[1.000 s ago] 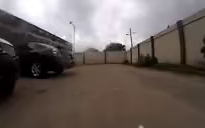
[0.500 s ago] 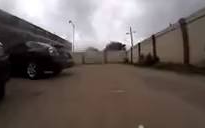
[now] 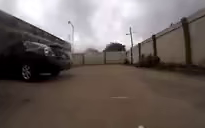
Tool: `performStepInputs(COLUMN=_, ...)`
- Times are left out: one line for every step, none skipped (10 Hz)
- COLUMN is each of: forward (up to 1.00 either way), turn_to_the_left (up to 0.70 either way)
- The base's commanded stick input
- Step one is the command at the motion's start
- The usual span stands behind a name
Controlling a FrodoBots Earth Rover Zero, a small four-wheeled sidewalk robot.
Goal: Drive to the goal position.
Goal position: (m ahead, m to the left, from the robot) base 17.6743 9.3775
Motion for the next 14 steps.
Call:
performStepInputs(forward=0.5, turn_to_the_left=0.0)
performStepInputs(forward=0.5, turn_to_the_left=0.0)
performStepInputs(forward=0.5, turn_to_the_left=0.0)
performStepInputs(forward=0.5, turn_to_the_left=0.0)
performStepInputs(forward=0.5, turn_to_the_left=0.0)
performStepInputs(forward=0.5, turn_to_the_left=0.0)
performStepInputs(forward=0.5, turn_to_the_left=0.0)
performStepInputs(forward=0.5, turn_to_the_left=0.0)
performStepInputs(forward=0.5, turn_to_the_left=0.0)
performStepInputs(forward=0.5, turn_to_the_left=0.0)
performStepInputs(forward=0.5, turn_to_the_left=0.0)
performStepInputs(forward=0.5, turn_to_the_left=0.0)
performStepInputs(forward=0.5, turn_to_the_left=0.0)
performStepInputs(forward=0.5, turn_to_the_left=0.0)
